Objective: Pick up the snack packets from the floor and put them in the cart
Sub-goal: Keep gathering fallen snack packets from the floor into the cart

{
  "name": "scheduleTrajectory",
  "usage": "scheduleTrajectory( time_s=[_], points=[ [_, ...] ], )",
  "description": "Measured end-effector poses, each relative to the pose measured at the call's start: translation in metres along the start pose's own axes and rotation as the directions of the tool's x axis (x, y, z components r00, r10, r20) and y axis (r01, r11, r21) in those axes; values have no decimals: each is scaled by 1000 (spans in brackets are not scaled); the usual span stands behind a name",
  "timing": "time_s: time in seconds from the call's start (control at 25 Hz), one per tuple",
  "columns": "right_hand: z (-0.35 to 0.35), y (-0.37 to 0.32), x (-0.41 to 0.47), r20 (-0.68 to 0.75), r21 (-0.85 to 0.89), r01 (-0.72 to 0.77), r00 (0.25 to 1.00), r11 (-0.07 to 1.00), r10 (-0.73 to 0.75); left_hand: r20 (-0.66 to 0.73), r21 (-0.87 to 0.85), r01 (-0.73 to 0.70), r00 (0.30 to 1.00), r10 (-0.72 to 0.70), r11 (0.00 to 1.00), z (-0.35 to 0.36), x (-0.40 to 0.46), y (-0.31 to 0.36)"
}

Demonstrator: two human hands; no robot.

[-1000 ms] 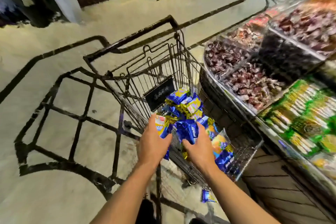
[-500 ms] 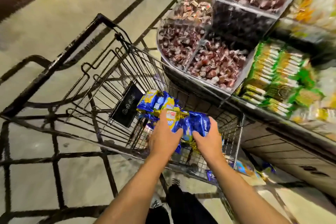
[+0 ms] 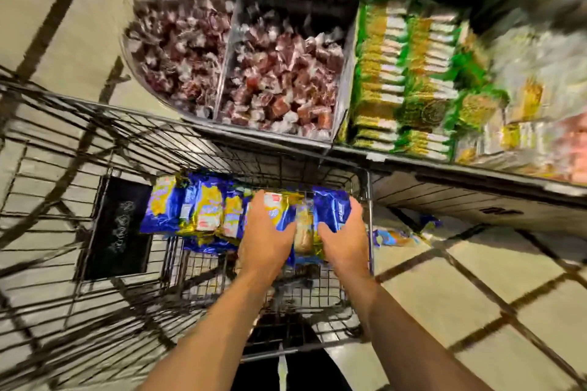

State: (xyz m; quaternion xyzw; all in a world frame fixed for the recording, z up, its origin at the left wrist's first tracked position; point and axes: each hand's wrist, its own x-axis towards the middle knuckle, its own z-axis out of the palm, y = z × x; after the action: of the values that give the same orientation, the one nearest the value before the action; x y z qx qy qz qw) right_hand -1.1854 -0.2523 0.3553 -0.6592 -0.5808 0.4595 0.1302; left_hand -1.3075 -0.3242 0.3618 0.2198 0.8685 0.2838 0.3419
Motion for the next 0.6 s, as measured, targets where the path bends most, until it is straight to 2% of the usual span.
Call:
scheduleTrajectory(
  time_s=[0.12,0.2,0.6],
  points=[
    [7,24,26,-53,-7,-66,996,998,66,93,43,36,995,-40,998,23,27,-10],
    [15,38,37,-50,-33,-93,995,995,91,109,74,42,993,-50,996,36,40,-15],
    [55,94,59,-123,-129,-137,985,982,121,-35,212,36,999,-29,977,95,54,-30]
  ],
)
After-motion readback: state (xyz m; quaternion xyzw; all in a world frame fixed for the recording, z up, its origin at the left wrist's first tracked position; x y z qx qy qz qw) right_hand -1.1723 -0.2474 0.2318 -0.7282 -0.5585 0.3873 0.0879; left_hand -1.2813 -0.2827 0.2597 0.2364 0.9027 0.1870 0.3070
